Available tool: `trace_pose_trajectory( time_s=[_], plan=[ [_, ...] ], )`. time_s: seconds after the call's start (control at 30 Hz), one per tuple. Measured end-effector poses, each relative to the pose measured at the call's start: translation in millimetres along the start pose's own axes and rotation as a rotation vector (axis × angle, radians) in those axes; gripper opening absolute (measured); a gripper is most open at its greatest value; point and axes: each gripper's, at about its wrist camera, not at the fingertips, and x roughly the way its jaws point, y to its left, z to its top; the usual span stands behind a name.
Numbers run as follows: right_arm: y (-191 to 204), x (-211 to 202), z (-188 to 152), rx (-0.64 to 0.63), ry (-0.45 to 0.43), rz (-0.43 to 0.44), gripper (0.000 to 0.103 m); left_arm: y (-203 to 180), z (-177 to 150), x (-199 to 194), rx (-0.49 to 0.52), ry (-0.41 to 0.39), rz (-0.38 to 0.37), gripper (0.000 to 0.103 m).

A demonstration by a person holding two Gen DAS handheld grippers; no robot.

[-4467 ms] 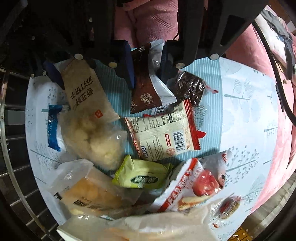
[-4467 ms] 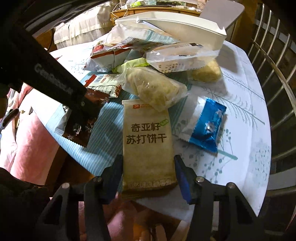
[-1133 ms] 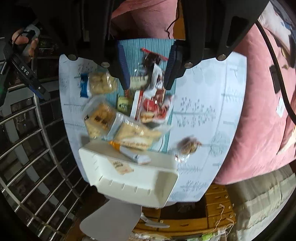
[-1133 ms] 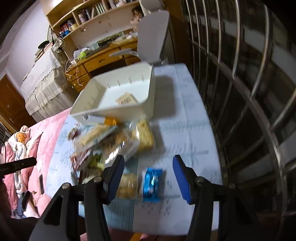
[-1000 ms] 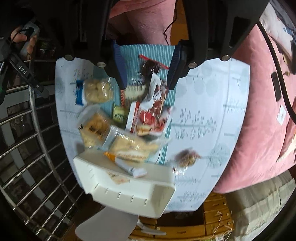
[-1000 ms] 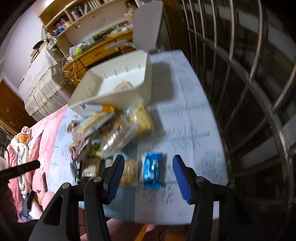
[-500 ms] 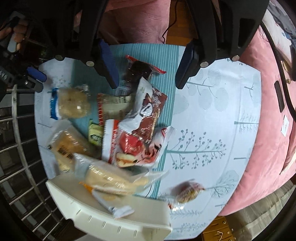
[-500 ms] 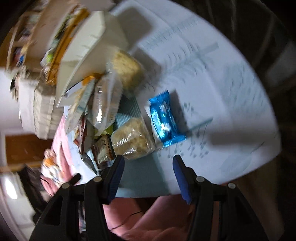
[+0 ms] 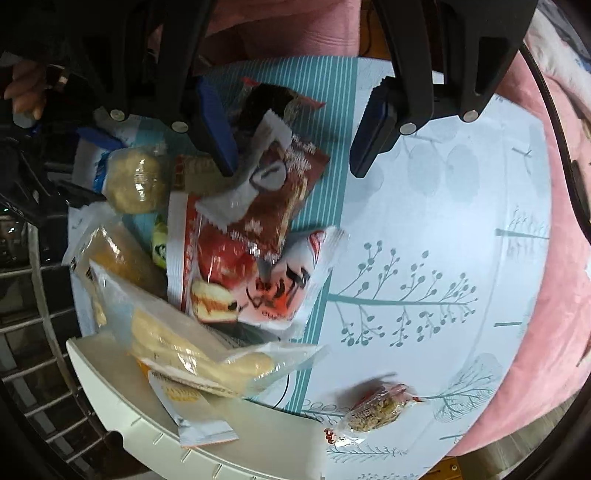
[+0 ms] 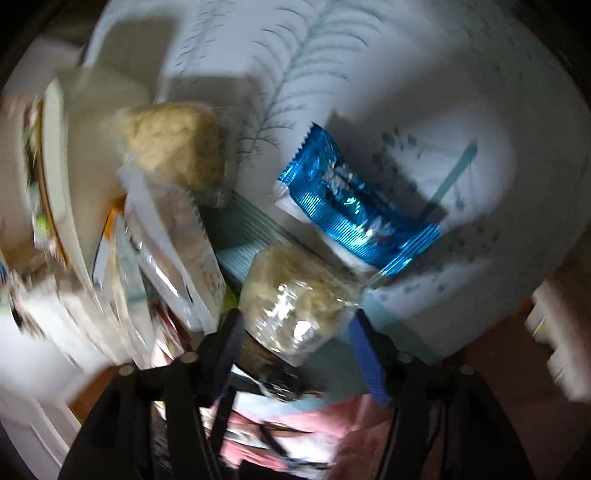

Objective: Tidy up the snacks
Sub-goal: 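Reach the right gripper to the clear bag of puffed snack and grasp it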

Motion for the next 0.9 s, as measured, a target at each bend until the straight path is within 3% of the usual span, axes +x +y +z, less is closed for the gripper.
trace_pose_trajectory(
  time_s=[0.17,0.3,0.63,0.9],
  plan=[
    [-1.0,8.6,-3.4,0.156,-0.042,0.008,0.067,5.1,15.6,7.9,0.021,0.038,-0.032,0.060],
    [1.0,13.3,-1.1,0.220,-0.073,-0.019,0.067,-0.2,21.7,17.2,0.057,0.084,-0.037,0.048],
    [17.6,28.1,2.7,0.227,-0.083,-0.118,0.067,-5.3,38.1,24.6,0.070,0.094,-0.060,0.033],
    [32.7,28.5,-6.0,0.189,-0.084,-0.084,0.052,0.2,31.3,12.3,0.077,0.033,-0.036,0.025]
  ],
)
